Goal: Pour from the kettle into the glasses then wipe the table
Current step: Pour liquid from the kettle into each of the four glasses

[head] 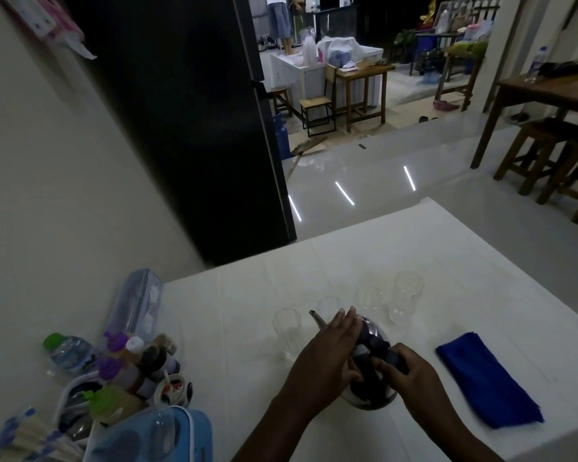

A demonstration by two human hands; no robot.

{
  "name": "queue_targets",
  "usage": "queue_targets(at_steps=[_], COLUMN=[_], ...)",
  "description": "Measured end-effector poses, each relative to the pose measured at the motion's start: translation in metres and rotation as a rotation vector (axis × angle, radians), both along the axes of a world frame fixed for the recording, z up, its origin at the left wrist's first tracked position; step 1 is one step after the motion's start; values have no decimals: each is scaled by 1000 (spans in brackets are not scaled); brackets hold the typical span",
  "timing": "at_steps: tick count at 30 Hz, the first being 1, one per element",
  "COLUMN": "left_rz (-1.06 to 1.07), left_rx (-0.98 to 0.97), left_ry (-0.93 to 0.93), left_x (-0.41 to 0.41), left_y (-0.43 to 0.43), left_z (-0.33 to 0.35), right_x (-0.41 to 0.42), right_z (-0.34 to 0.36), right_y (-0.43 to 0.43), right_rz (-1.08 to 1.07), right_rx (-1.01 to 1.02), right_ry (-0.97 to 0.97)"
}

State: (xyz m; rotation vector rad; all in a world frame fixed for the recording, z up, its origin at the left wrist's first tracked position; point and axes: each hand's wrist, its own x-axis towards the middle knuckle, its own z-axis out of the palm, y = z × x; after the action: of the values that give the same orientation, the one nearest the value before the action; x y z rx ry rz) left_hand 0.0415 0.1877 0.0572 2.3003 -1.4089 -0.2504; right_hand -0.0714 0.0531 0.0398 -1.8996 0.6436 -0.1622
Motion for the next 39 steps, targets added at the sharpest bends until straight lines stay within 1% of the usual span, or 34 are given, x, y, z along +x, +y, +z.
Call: queue_targets(at_steps=[6,10,14,26,39], left_rz=[-2,9,22,33,30], left_rx=[-2,-20,-34,-88,-124], left_ry=[4,22,52,135,156], left_x=[-3,-1,2,12,20], left_y=[-28,-40,-46,-49,-45], left_z=[-4,-6,-14,-30,-34], right_x=[-4,-2,2,17,22], right_z=[-1,5,6,10,16], right_y=[-27,-37,-43,-48,-45], right_rz=[-26,-11,-6,23,14], right_rx=[-32,-50,-71,-111,-130], right_ry=[13,-6,13,88,101])
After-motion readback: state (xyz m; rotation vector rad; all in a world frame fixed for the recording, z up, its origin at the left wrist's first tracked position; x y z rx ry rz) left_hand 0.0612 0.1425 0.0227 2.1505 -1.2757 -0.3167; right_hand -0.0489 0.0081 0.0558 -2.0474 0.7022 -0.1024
